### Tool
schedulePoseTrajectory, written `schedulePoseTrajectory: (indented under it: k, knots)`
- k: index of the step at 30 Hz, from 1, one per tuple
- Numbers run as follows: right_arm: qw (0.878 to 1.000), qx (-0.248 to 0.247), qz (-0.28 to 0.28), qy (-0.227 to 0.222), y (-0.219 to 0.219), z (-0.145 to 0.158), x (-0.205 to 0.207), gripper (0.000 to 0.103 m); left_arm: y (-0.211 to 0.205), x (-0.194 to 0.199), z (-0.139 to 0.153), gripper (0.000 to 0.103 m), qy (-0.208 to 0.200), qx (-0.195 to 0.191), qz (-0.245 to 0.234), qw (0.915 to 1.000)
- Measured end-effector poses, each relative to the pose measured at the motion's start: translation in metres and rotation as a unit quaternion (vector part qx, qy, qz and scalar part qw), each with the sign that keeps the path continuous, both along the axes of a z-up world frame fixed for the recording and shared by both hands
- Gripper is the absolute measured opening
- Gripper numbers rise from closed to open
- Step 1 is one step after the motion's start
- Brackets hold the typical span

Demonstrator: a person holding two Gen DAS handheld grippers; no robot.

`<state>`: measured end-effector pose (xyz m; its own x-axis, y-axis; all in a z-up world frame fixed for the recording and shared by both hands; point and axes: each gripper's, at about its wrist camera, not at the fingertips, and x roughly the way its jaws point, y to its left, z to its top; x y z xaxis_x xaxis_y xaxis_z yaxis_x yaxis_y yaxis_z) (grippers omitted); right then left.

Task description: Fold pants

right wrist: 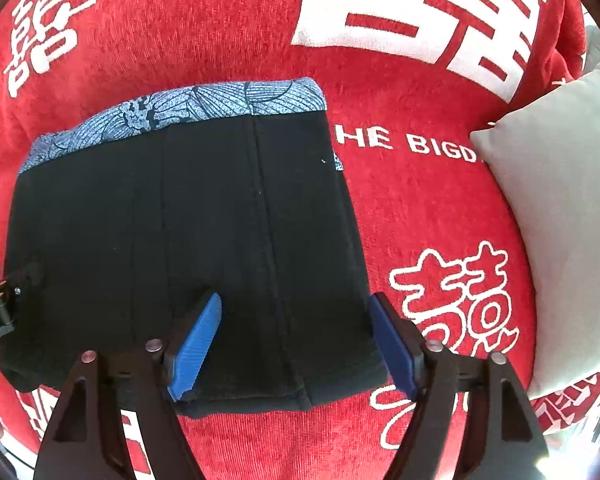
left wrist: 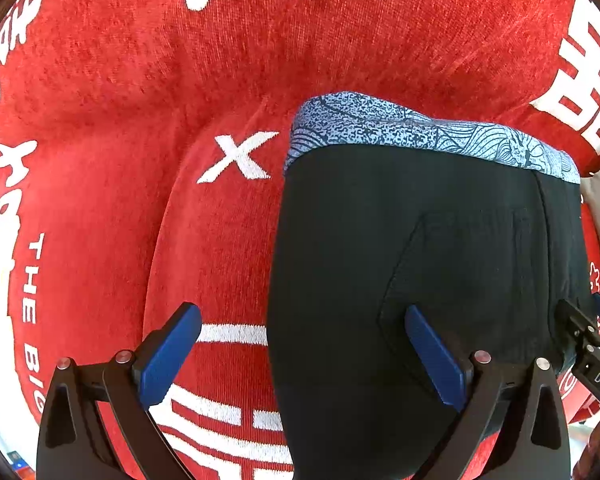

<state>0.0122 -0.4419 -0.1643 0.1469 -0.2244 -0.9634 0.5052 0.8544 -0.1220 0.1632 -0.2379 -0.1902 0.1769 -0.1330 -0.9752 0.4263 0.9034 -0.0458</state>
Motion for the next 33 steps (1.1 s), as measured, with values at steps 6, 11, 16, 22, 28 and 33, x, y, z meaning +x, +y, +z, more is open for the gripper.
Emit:
schedulePoseTrajectory:
  k: [6, 11, 16, 22, 28, 33]
  knots:
    - [1.000, -0.019, -0.001, -0.005, 0.011, 0.006, -0.002, 0.079, 0.004, 0.005, -0.005, 0.103, 0.016, -0.013, 0.003, 0.9998]
    - [0.999, -0.034, 0.022, -0.005, 0.025, 0.016, -0.008, 0.079, 0.007, 0.009, -0.006, 0.103, 0.026, -0.023, -0.007, 0.9994]
    - [0.998, 0.025, 0.058, -0.023, 0.014, 0.030, -0.022, 0.080, 0.014, 0.013, -0.004, 0.103, 0.036, -0.027, -0.015, 0.9989]
    - [0.985, 0.153, -0.010, -0.080, -0.056, 0.033, -0.034, 0.080, 0.028, 0.026, 0.007, 0.103, 0.065, -0.069, -0.015, 0.9954]
    - [0.953, 0.290, -0.020, -0.085, -0.111, -0.004, -0.019, 0.080, 0.023, 0.050, 0.003, 0.103, 0.112, -0.132, -0.025, 0.9846]
    - [0.914, 0.396, 0.011, -0.083, -0.124, -0.033, -0.006, 0.080, 0.012, 0.055, -0.007, 0.103, 0.144, -0.169, -0.071, 0.9725]
